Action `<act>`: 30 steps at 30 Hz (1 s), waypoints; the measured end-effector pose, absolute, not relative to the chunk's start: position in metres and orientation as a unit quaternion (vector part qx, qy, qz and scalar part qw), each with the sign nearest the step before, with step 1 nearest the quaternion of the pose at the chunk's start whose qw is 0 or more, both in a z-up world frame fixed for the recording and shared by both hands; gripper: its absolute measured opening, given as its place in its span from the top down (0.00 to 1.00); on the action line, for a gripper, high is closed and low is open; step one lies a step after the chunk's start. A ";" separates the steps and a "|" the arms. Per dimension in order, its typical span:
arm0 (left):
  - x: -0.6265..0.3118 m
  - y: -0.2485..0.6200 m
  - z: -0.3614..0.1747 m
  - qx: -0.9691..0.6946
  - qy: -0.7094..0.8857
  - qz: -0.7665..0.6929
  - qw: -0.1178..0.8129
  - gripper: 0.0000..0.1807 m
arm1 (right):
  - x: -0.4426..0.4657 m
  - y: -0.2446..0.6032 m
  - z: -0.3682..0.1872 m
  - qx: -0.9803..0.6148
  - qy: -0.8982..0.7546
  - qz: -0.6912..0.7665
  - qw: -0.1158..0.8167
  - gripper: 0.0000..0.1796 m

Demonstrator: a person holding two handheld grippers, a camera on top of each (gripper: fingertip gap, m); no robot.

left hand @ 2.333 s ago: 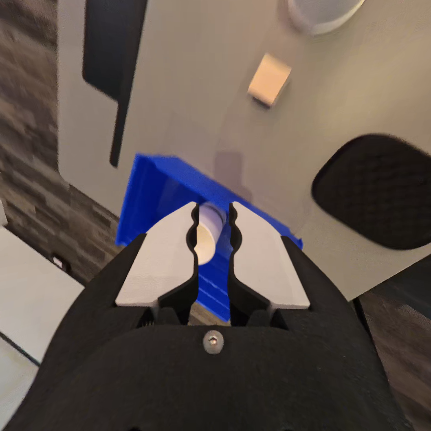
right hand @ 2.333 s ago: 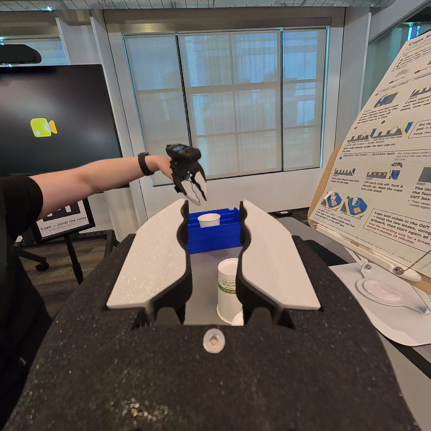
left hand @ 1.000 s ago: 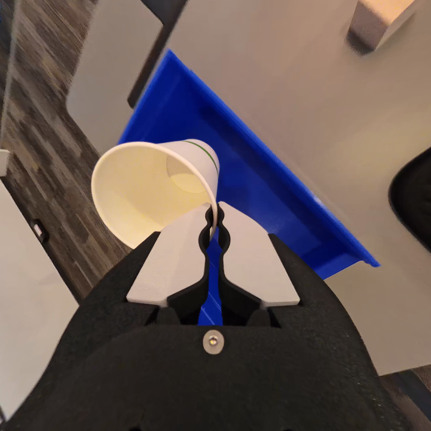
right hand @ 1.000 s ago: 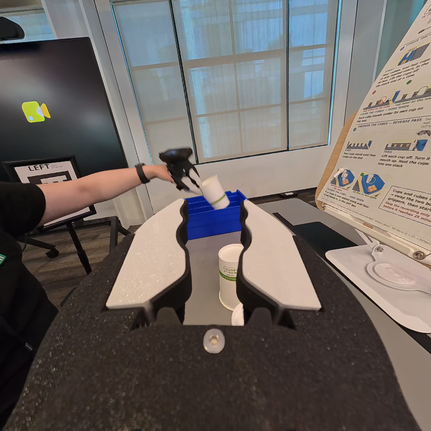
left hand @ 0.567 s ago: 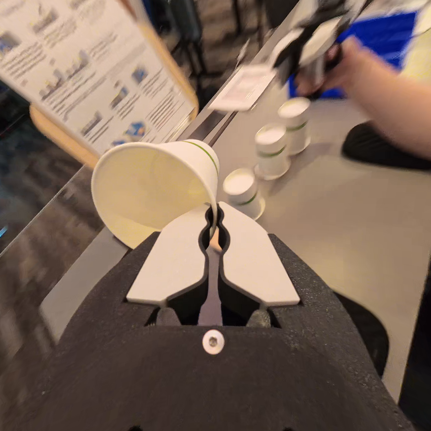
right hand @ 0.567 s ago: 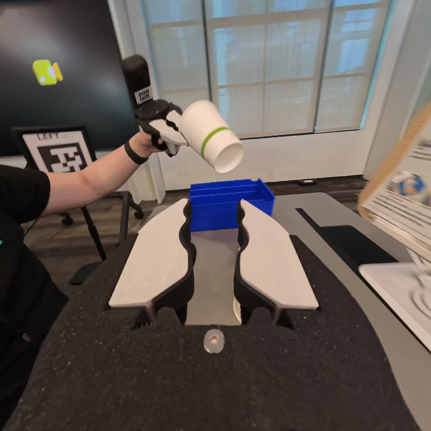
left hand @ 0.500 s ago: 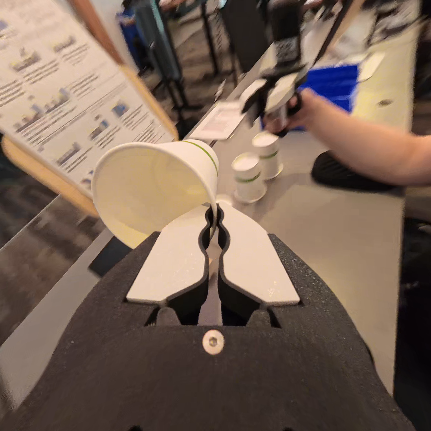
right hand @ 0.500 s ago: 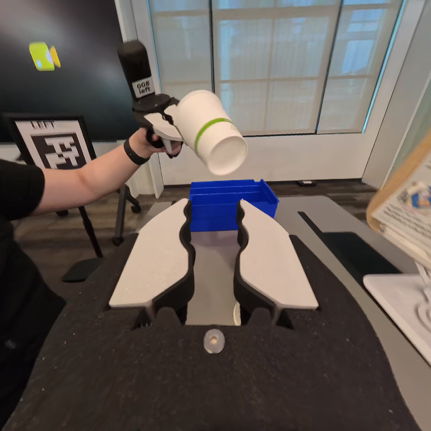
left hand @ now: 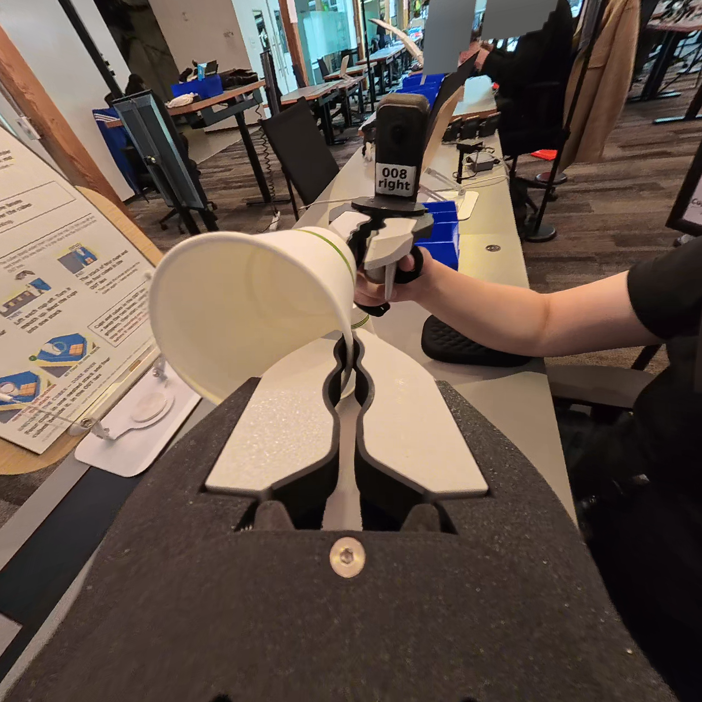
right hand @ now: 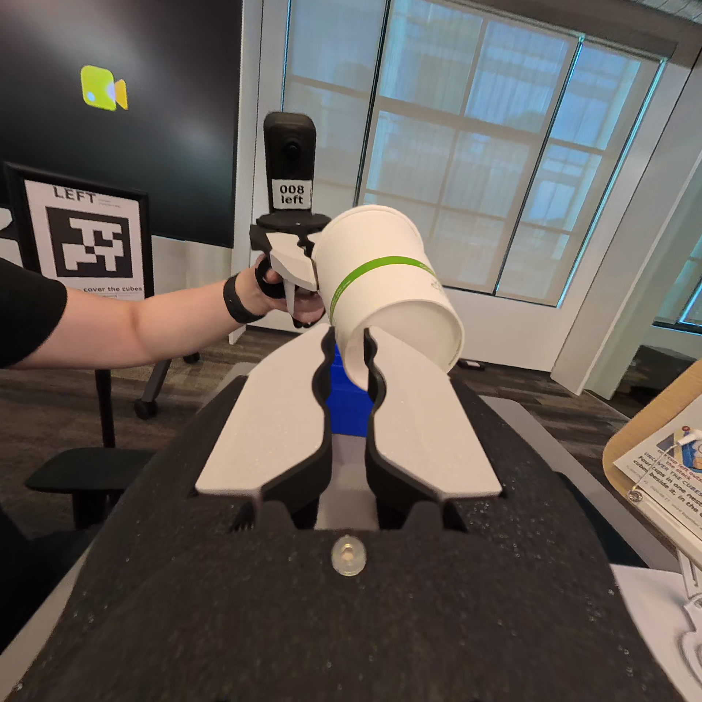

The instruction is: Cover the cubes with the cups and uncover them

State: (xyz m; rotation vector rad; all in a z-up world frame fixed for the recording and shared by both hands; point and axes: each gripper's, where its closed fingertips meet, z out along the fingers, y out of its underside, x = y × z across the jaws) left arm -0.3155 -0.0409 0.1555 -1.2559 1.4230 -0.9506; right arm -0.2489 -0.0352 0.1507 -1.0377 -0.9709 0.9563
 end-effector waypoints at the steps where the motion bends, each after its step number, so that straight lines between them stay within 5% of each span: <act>1: -0.315 -0.042 0.156 -0.515 0.585 -0.393 0.488 1.00 | -0.248 -0.037 0.153 -0.452 -0.426 0.430 0.655 0.94; 10: -0.307 -0.041 0.149 -0.511 0.589 -0.378 0.499 1.00 | -0.241 -0.041 0.158 -0.440 -0.419 0.466 0.643 0.98; 25: -0.341 -0.026 0.106 -0.564 0.554 -0.353 0.501 0.78 | -0.260 -0.037 0.129 -0.499 -0.478 0.409 0.596 0.99; 30: -0.394 -0.004 0.077 -0.622 0.510 -0.280 0.524 0.78 | -0.269 -0.027 0.117 -0.541 -0.507 0.359 0.567 0.99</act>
